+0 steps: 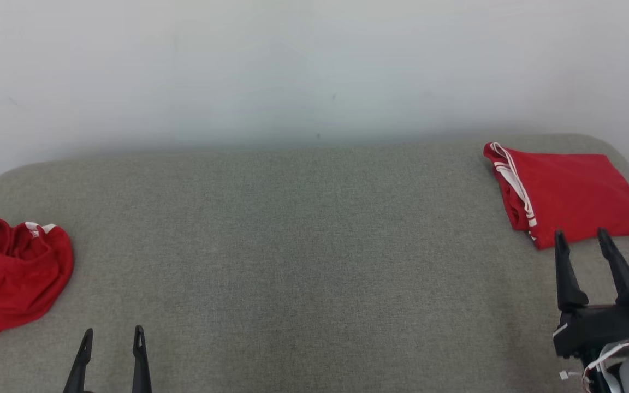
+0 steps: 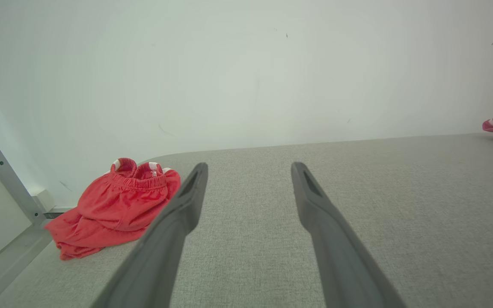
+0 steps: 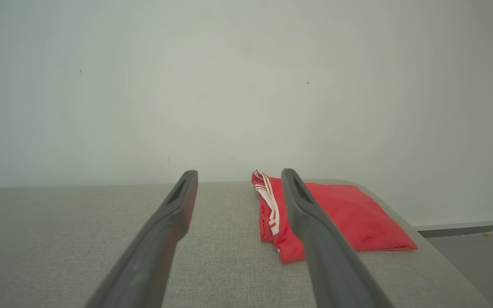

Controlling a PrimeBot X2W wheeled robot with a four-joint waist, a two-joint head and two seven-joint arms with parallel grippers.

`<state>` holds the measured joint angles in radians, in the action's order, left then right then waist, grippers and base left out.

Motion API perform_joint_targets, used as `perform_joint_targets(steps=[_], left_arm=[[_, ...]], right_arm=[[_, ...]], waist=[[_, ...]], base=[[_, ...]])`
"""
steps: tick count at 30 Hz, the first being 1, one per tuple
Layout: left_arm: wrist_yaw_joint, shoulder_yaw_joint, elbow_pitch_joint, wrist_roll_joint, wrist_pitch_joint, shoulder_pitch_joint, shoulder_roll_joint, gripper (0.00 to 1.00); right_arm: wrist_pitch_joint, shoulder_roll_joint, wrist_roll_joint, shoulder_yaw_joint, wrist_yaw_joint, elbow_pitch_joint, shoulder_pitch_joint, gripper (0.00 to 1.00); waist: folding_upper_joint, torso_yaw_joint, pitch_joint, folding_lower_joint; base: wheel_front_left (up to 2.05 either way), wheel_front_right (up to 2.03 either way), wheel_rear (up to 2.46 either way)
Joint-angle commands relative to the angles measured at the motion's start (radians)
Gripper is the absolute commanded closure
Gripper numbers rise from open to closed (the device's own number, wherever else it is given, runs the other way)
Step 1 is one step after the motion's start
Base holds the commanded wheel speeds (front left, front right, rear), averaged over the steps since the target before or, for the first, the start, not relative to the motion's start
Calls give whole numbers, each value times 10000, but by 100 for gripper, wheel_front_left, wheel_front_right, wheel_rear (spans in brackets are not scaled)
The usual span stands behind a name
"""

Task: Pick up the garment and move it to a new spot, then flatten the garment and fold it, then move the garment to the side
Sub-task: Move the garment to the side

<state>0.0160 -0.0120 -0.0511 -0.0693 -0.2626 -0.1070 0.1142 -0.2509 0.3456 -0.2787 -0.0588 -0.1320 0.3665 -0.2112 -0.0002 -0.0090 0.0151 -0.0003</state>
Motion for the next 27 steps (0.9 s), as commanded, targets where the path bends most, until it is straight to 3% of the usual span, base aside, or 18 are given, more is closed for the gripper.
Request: perform_joint_targets(steps=[1, 15, 27], left_arm=[[-60, -24, -54, 20, -32, -127, 0, 0], [-243, -78, -519, 144, -32, -51, -23, 0], [-262, -20, -1083, 357, -32, 7, 53, 0]], right_arm=[[24, -239, 76, -116, 21, -273, 399, 0], [213, -1924, 371, -521, 21, -2035, 2728, 0], [-64, -2175, 682, 123, 21, -1778, 3068, 0]], waist=[[2, 34, 164, 3], [2, 17, 490, 3], [2, 97, 632, 3]], base=[[0, 0, 0], [0, 0, 0], [0, 0, 0]])
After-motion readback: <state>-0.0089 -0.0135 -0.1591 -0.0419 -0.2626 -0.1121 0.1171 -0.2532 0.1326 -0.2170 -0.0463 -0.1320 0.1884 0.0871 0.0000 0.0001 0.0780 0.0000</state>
